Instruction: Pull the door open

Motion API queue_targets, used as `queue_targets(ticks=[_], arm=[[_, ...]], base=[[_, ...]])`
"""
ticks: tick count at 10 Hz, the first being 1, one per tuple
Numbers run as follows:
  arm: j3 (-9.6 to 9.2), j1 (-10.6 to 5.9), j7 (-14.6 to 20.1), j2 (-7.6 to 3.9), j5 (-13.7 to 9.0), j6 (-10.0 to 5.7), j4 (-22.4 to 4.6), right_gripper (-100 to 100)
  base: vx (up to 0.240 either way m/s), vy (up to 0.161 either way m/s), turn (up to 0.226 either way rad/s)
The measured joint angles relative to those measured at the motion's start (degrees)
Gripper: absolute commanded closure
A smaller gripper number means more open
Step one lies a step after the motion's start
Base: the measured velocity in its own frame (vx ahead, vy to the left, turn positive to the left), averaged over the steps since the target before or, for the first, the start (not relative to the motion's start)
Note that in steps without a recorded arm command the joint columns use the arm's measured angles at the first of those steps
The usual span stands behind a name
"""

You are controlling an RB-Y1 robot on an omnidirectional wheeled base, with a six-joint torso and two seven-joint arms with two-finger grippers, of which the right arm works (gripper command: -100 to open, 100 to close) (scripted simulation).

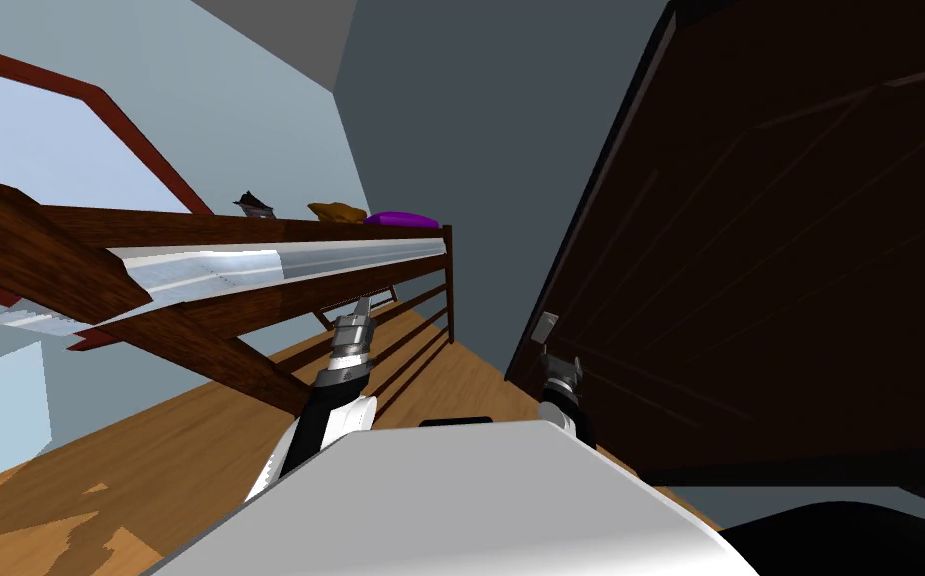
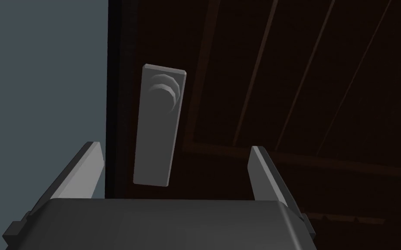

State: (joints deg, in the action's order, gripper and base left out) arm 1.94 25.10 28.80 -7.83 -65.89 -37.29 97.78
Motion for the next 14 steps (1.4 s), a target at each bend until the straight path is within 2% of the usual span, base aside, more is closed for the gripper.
queue_targets(ticks=[3, 6, 7, 8, 14], arm=[[0.17, 0.25, 1.6, -0.10, -3.7, -0.46, -1.3, -100], [0.40, -0.36, 3.6, -0.46, -7.0, -1.13, -3.7, -100], [0.46, -0.40, 4.0, -0.45, -8.1, -1.24, -4.2, -100], [0.47, -0.42, 4.1, -0.46, -8.2, -1.27, -4.2, -100], [1.95, -3.02, 10.3, -6.57, -8.2, 1.13, -9.7, -100]], base=[[0.073, -0.087, 0.163], [0.078, -0.085, 0.144], [0.035, -0.040, 0.031], [0.067, -0.021, -0.089], [0.098, -0.017, -0.074]])
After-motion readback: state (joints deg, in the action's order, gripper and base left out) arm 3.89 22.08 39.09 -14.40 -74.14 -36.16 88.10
